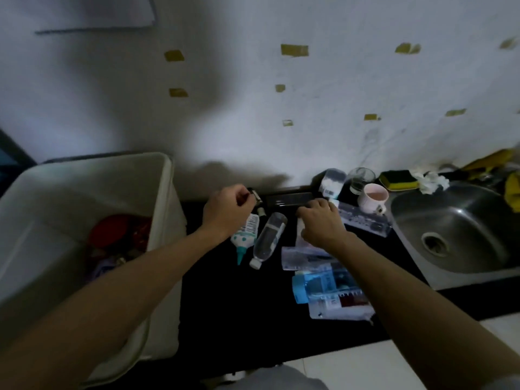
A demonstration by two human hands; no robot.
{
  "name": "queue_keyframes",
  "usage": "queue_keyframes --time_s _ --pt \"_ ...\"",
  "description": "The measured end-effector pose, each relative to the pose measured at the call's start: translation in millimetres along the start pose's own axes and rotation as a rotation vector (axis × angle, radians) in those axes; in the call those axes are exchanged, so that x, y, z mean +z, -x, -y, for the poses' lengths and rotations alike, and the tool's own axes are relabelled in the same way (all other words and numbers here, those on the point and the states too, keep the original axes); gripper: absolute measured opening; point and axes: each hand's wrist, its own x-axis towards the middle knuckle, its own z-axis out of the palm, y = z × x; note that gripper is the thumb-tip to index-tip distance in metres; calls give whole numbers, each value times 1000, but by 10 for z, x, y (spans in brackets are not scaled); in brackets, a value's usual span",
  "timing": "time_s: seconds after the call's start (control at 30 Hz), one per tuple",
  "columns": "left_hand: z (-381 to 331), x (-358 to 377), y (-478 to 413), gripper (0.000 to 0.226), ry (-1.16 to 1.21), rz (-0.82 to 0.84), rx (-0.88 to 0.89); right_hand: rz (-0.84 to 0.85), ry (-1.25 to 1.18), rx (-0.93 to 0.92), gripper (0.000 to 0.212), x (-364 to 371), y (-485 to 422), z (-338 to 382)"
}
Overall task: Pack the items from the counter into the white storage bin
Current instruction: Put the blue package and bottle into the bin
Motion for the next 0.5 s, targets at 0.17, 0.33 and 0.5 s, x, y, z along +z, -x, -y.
queue_keyframes --time_s 0.17,0.33,0.5 --pt "-158 515 134 23 -77 153 -57 159 -4 -33 43 240 104 -383" --pt "-213 1015 256 18 -63 435 -106 265 -39 41 36 481 196 -713" --pt "-214 1379 389 24 -103 749 -142 344 -138 148 44 574 264 -981"
